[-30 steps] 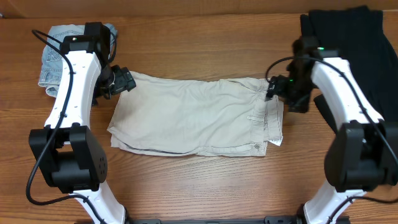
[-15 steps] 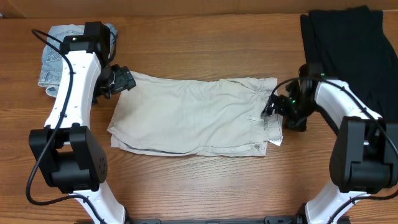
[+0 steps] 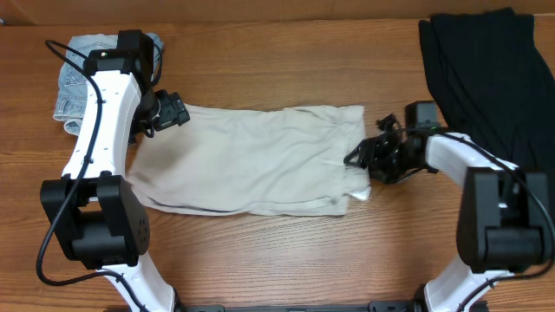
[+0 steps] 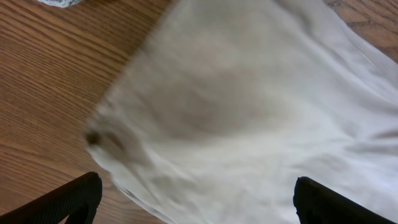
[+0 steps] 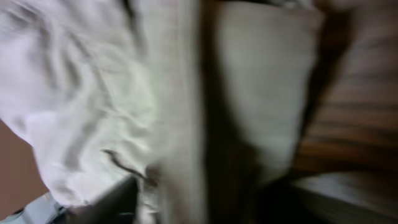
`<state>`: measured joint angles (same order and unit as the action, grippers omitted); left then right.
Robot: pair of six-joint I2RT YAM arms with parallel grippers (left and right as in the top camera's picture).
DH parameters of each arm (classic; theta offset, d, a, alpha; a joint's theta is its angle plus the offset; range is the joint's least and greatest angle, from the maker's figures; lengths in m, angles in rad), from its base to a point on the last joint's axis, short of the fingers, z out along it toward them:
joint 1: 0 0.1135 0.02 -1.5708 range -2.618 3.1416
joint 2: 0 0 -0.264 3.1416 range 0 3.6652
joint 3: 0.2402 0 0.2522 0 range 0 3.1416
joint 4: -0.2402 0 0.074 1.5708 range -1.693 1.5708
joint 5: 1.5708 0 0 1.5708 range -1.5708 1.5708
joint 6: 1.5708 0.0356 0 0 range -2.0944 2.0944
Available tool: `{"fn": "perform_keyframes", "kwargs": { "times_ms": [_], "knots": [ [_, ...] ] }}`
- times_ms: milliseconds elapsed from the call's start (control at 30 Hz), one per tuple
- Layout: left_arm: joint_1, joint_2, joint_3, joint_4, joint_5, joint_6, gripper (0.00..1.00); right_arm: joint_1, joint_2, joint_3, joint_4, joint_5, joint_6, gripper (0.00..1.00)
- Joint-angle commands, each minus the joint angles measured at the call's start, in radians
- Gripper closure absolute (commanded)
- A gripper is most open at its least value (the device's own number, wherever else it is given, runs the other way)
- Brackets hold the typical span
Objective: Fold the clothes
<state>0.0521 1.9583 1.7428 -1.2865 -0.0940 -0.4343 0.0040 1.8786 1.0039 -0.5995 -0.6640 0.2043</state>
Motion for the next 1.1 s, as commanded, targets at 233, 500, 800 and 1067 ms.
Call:
{"fn": "perform_keyframes", "kwargs": {
  "times_ms": [233, 500, 800, 1067],
  "knots": [
    [-0.007, -0.003, 0.023, 0.001, 0.01, 0.02, 0.0, 0.002, 0.051, -0.026, 0.032, -0.087, 0.031, 0.96],
    [-0.007, -0.003, 0.023, 0.006, 0.01, 0.02, 0.0, -0.197, -0.028, 0.127, -0.245, -0.092, -0.104, 0.96],
    [-0.007, -0.003, 0.023, 0.016, 0.01, 0.02, 0.0, -0.344, -0.068, 0.475, -0.643, 0.144, -0.253, 0.95],
    [-0.007, -0.003, 0.023, 0.017, 0.01, 0.02, 0.0, -0.282, -0.065, 0.349, -0.568, 0.355, -0.11, 0.78]
  ]
}}
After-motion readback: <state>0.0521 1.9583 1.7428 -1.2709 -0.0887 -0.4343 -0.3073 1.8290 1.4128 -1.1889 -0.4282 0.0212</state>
